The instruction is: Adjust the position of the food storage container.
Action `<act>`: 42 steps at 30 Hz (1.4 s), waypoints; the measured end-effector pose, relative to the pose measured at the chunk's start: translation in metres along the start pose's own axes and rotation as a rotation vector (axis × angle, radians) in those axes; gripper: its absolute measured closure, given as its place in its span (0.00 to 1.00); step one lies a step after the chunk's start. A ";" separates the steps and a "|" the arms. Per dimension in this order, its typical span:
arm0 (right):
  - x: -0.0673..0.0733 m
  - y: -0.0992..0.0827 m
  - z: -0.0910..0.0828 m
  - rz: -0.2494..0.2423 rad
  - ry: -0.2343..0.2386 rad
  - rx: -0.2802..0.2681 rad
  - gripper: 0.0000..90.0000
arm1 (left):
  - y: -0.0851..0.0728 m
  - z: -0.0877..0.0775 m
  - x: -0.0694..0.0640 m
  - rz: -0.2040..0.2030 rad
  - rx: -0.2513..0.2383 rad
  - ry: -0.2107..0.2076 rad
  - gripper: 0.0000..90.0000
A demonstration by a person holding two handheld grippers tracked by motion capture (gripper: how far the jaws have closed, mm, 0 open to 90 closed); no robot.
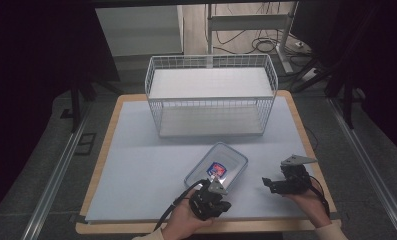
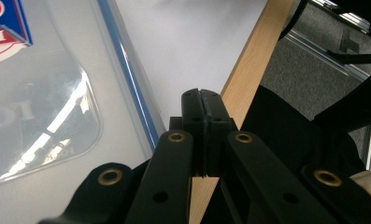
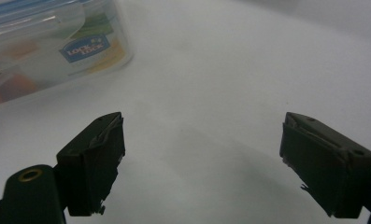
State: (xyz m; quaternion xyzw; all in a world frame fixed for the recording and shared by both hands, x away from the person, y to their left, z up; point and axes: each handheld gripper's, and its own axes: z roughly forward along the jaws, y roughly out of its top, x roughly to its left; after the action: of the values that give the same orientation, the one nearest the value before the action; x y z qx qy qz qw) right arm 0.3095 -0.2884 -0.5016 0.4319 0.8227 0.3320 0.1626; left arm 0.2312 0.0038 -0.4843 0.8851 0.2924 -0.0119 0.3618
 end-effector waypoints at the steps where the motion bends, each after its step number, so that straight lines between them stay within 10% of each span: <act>1: 0.000 0.000 0.000 0.000 0.000 0.001 0.16 | -0.001 -0.002 0.002 0.003 0.008 0.001 1.00; 21: -0.001 -0.001 0.000 0.007 -0.004 0.001 0.16 | -0.026 -0.019 0.032 -0.023 0.058 0.064 1.00; 42: -0.001 -0.001 0.000 0.002 0.002 0.005 0.16 | -0.047 -0.045 0.085 -0.156 0.009 0.117 1.00</act>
State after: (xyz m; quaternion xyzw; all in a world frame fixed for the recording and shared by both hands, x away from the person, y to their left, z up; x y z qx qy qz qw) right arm 0.3100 -0.2895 -0.5025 0.4330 0.8232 0.3304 0.1603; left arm 0.2685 0.1028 -0.5008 0.8604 0.3809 0.0103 0.3384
